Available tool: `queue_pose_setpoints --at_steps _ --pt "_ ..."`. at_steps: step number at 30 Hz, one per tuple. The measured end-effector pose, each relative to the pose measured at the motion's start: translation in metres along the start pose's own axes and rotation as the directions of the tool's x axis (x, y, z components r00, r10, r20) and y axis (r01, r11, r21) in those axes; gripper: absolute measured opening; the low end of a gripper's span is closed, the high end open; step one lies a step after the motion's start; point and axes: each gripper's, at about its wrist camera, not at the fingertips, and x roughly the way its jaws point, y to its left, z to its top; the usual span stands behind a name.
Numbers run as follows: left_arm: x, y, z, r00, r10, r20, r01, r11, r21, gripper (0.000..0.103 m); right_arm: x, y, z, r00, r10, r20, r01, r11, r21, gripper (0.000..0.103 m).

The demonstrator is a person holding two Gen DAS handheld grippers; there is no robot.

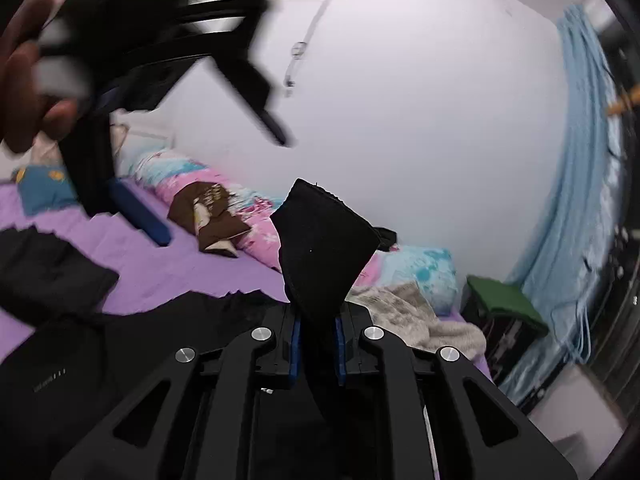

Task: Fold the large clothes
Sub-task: 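Carry the held sleeve with the right gripper across the jacket toward the left gripper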

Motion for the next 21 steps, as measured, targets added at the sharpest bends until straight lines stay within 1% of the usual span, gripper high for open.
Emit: queue_pose_setpoints --at_steps 2,5,6,9,10,12,14,17,18,20,21 --pt "-0.001 0.008 0.000 1.000 -0.005 -0.014 0.005 1.000 -0.026 0.097 -0.003 0.020 0.001 1.000 0.009 0.004 -0.008 0.998 -0.057 0.012" --pt "-0.006 0.018 0.000 1.000 -0.006 -0.002 0.006 0.999 -0.051 0.097 -0.003 0.045 0.002 1.000 0.013 0.006 -0.012 0.991 -0.131 0.012" --pt "-0.005 0.020 0.000 1.000 -0.011 -0.009 0.010 0.998 -0.057 0.097 -0.004 0.053 0.002 1.000 0.012 0.010 -0.010 0.988 -0.156 0.012" --pt "-0.004 0.028 -0.003 0.999 0.015 -0.043 -0.018 0.998 -0.068 0.097 -0.007 0.073 0.004 0.999 0.025 0.023 -0.019 0.976 -0.216 0.012" --pt "-0.002 0.032 -0.002 0.998 0.027 -0.053 -0.031 0.997 -0.076 0.097 -0.009 0.079 0.005 0.999 0.035 0.027 -0.027 0.973 -0.228 0.012" --pt "-0.003 0.039 -0.001 0.998 0.030 -0.058 -0.035 0.995 -0.093 0.097 -0.007 0.083 0.007 0.998 0.053 0.028 -0.045 0.971 -0.236 0.012" --pt "-0.004 0.048 0.001 0.997 0.055 -0.059 -0.061 0.993 -0.096 0.097 -0.008 0.090 0.006 0.998 0.058 0.032 -0.047 0.964 -0.260 0.012" --pt "-0.004 0.061 0.000 0.996 0.052 -0.078 -0.060 0.993 -0.105 0.096 -0.009 0.102 0.008 0.996 0.079 0.028 -0.069 0.962 -0.264 0.012" --pt "-0.006 0.067 0.000 0.996 0.053 -0.069 -0.060 0.993 -0.103 0.095 -0.008 0.105 0.009 0.996 0.084 0.029 -0.073 0.961 -0.266 0.012" --pt "-0.012 0.080 0.001 0.998 0.055 -0.038 -0.059 0.990 -0.132 0.085 -0.005 0.107 0.011 0.995 0.095 0.030 -0.084 0.959 -0.269 0.012" --pt "-0.013 0.088 0.002 0.998 0.058 -0.037 -0.063 0.987 -0.150 0.073 -0.005 0.110 0.011 0.995 0.100 0.030 -0.088 0.958 -0.273 0.012"
